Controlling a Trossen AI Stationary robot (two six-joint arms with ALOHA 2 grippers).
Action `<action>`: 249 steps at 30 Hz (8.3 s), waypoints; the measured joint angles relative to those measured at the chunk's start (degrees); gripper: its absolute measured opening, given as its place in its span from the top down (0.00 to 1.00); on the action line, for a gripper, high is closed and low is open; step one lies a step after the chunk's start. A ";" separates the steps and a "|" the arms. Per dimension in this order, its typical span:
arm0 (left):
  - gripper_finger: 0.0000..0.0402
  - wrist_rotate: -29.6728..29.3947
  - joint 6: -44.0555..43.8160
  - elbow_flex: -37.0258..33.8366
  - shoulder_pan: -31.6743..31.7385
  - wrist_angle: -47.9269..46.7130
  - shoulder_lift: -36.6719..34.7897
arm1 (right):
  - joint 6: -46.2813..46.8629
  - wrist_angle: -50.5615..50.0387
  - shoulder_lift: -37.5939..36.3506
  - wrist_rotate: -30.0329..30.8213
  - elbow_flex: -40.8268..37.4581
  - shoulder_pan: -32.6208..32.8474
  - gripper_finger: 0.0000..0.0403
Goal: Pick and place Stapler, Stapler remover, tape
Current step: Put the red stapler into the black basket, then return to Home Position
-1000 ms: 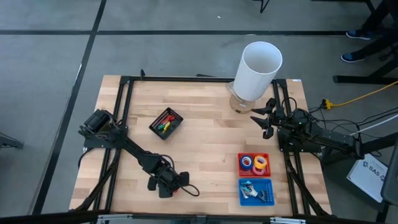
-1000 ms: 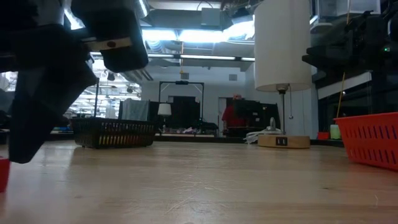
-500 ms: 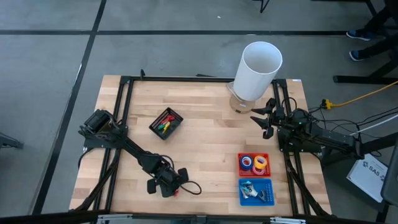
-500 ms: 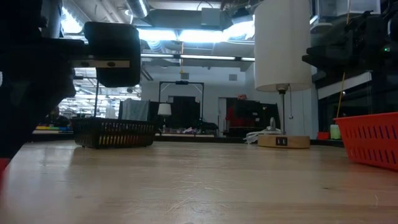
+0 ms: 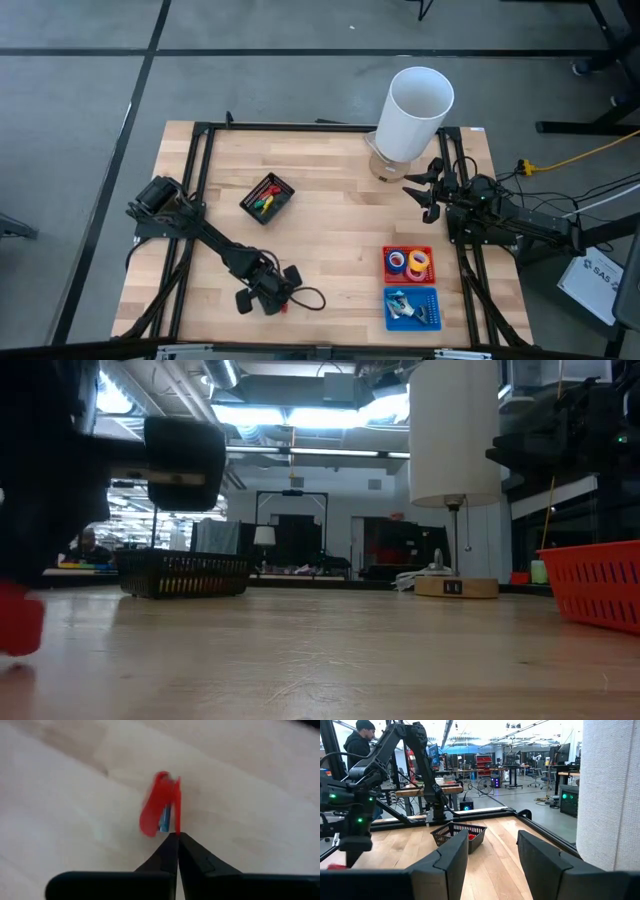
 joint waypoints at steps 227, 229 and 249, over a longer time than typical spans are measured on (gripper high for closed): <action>0.55 -18.13 -40.62 -35.34 44.43 15.27 -49.72 | 0.00 -0.02 0.01 0.00 0.00 0.00 0.57; 0.56 -17.41 -36.90 -35.34 43.82 15.02 -51.52 | 0.00 -0.02 0.00 0.00 0.00 0.00 0.57; 0.55 -26.87 -28.79 -52.44 34.07 26.52 -81.58 | -0.01 -0.02 -0.01 0.00 0.00 -0.02 0.57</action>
